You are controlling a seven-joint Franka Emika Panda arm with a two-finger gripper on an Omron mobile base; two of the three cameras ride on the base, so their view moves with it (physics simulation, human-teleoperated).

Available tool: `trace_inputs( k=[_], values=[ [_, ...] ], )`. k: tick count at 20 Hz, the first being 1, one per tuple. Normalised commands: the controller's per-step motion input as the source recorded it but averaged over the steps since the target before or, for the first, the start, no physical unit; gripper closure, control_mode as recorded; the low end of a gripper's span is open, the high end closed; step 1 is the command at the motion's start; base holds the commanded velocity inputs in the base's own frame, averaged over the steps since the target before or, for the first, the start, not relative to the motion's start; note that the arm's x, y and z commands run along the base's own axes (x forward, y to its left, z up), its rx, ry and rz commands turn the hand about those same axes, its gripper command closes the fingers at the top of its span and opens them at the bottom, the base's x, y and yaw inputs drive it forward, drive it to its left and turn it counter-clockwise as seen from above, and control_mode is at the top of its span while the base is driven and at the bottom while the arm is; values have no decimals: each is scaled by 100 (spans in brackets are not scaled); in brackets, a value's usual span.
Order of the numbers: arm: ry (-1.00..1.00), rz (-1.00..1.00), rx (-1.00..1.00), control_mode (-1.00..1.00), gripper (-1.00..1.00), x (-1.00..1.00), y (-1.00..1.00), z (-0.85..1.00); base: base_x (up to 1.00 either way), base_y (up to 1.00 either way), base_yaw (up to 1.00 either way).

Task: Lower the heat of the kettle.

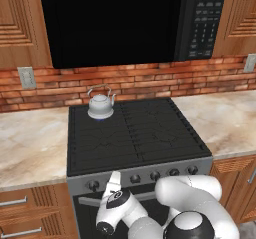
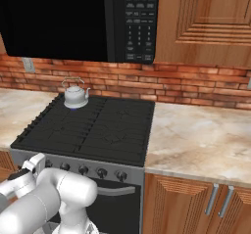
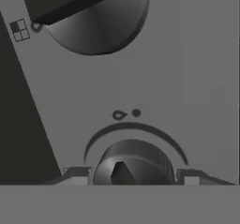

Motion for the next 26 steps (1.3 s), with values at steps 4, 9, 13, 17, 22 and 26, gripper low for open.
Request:
trace_inputs(
  k=[4, 9, 13, 17, 22, 26],
  values=[
    [0, 0, 4, -100, 100, 0, 0, 0, 0, 0, 0],
    [0, -3, 12, -100, 100, 0, 0, 2, 0, 0, 0],
    [0, -4, 20, -100, 100, 0, 0, 2, 0, 0, 0],
    [0, -3, 30, -100, 100, 0, 0, 0, 0, 0, 0],
    [0, -1, 31, -100, 100, 0, 0, 0, 0, 0, 0],
    [0, -3, 33, -100, 100, 0, -1, 2, 0, 0, 0]
  ],
)
